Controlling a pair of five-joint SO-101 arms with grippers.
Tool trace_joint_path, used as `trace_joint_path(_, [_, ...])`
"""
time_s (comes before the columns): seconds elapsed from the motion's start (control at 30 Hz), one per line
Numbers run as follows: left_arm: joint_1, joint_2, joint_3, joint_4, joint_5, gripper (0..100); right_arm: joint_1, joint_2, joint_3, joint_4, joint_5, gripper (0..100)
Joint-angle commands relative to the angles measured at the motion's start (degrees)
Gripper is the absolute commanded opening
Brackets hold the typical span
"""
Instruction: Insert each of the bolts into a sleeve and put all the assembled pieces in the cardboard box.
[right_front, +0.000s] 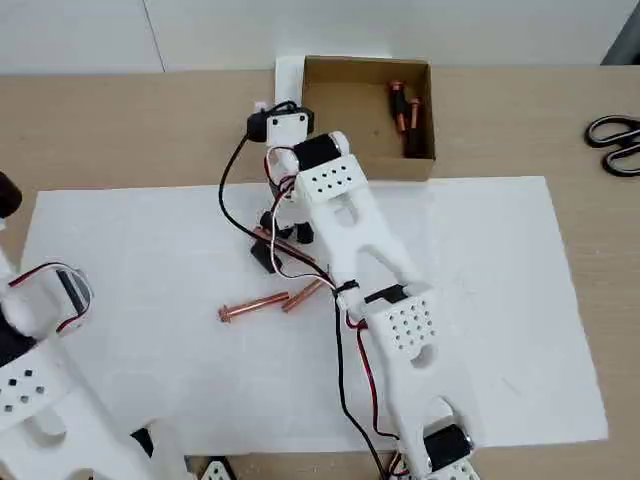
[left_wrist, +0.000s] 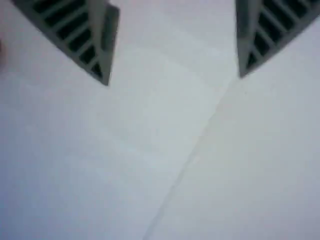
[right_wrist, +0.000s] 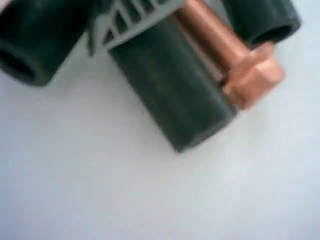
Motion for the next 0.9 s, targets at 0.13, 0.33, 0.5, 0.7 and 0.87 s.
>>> trace_joint_path(0.13, [0.26, -0.88, -0.22, -0.09, 0.0, 16, 0.4, 2.33, -0.44, -1.01, -0.44, 13.6])
trace_joint_path(0.33, [0.26, -0.88, -0.22, -0.09, 0.0, 16, 0.4, 2.68, -0.44, -0.57, -0.35, 13.4])
trace_joint_path(0.5, [0.26, -0.88, -0.22, -0.09, 0.0, 16, 0.84, 2.33, -0.44, -0.48, -0.18, 0.0])
trace_joint_path(0.7, [0.26, -0.88, -0.22, -0.09, 0.0, 16, 3.3, -1.54, -5.45, 3.65, -0.09, 0.4])
trace_joint_path(0.87, [0.26, -0.88, -0.22, -0.09, 0.0, 16, 6.11, -9.98, -12.22, 7.96, 0.0, 0.4])
